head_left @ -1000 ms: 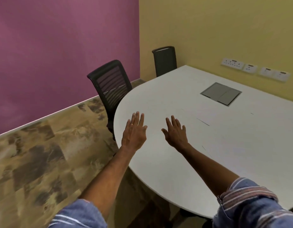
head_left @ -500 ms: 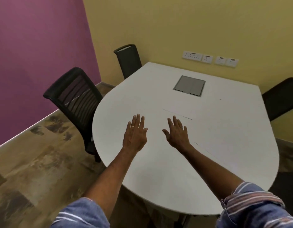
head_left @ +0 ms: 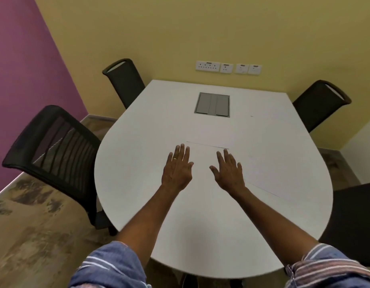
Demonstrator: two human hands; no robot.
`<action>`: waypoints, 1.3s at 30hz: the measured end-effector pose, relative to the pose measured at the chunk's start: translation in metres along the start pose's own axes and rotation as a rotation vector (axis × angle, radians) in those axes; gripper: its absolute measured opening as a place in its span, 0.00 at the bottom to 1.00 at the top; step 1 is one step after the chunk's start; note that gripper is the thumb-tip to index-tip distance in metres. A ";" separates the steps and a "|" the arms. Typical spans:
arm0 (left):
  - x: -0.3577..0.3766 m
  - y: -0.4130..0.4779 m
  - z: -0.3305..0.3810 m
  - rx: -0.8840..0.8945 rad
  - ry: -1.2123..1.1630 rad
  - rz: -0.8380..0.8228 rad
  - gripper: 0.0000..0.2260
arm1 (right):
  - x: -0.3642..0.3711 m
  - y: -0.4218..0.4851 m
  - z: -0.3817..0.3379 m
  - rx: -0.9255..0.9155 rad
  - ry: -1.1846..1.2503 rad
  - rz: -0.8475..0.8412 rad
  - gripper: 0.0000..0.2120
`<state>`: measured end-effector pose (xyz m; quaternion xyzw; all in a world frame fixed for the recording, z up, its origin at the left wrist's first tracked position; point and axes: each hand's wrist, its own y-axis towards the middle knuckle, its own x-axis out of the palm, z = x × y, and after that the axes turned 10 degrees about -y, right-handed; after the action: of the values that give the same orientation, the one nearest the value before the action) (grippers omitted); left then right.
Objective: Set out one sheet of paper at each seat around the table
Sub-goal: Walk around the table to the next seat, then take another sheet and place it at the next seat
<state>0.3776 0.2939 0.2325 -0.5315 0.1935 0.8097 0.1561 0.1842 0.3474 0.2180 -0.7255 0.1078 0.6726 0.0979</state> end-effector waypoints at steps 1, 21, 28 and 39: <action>0.003 0.009 -0.001 0.014 0.002 -0.005 0.26 | 0.002 0.008 0.002 0.013 -0.001 -0.001 0.32; 0.071 0.188 -0.068 0.038 -0.013 -0.129 0.26 | 0.046 0.167 0.011 0.078 -0.063 -0.092 0.30; 0.100 0.244 -0.099 0.039 -0.047 -0.190 0.26 | 0.065 0.213 0.003 0.119 -0.075 -0.123 0.30; 0.152 0.323 -0.143 0.024 -0.092 -0.298 0.26 | 0.103 0.286 0.016 0.189 -0.091 -0.162 0.29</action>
<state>0.2854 -0.0503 0.0883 -0.5150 0.1149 0.7986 0.2897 0.0938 0.0753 0.1150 -0.6881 0.1068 0.6817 0.2246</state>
